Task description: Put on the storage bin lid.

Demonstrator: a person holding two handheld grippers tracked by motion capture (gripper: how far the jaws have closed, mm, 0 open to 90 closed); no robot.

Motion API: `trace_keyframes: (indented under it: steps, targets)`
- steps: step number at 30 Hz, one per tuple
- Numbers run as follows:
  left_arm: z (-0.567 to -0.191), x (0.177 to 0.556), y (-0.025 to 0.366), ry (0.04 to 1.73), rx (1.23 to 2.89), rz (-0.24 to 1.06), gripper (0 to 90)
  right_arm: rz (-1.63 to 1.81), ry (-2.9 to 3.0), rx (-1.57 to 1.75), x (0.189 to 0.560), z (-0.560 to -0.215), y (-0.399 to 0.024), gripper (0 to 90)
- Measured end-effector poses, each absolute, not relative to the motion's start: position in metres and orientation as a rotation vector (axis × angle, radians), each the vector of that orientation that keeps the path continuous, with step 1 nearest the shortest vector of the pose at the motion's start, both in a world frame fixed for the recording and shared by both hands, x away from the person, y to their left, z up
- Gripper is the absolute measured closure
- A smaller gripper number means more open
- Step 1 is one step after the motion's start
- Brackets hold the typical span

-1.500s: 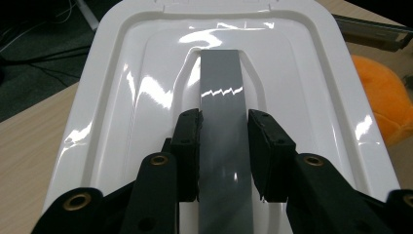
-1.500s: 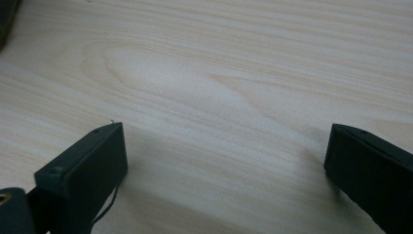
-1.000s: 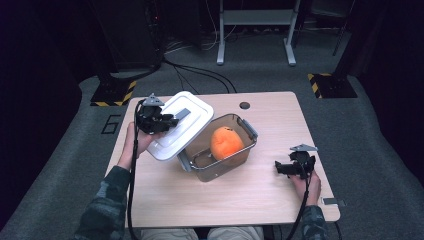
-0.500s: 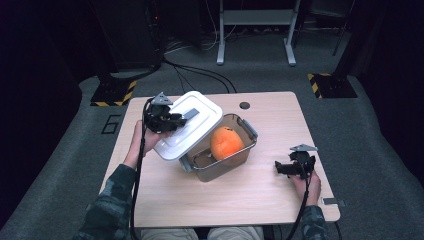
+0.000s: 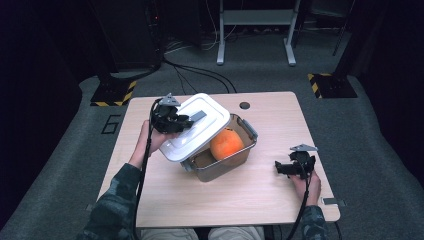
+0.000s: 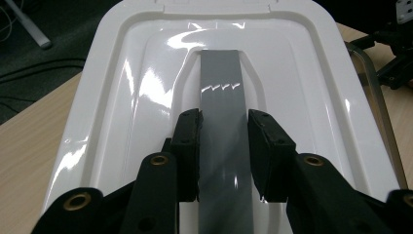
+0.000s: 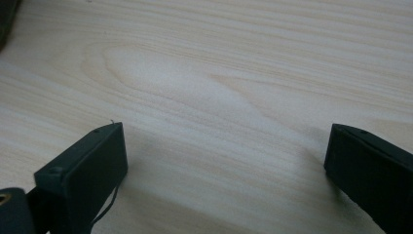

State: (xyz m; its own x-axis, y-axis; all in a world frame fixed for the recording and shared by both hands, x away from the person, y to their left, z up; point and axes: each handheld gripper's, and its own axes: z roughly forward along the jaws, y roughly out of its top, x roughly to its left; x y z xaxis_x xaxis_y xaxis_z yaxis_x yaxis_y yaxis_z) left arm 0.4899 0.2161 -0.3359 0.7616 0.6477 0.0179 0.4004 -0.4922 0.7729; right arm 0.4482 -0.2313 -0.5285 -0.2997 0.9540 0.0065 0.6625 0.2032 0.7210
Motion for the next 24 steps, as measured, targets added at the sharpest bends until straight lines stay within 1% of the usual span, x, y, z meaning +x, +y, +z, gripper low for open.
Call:
trace_keyframes:
  steps: [4, 17, 24]
  targets:
    - [-0.337, 0.491, 0.213, 0.782, 2.148, 0.373, 66.9, 0.873, 2.039, 1.503, 0.448, -0.528, -0.231, 1.3]
    - [-0.337, 0.491, 0.199, 0.700, 2.188, 0.352, 66.9, 0.873, 2.039, 1.500, 0.448, -0.528, -0.231, 1.4]
    - [-0.335, 0.491, 0.192, 0.693, 2.184, 0.327, 66.9, 0.871, 2.039, 1.500, 0.448, -0.528, -0.231, 1.4]
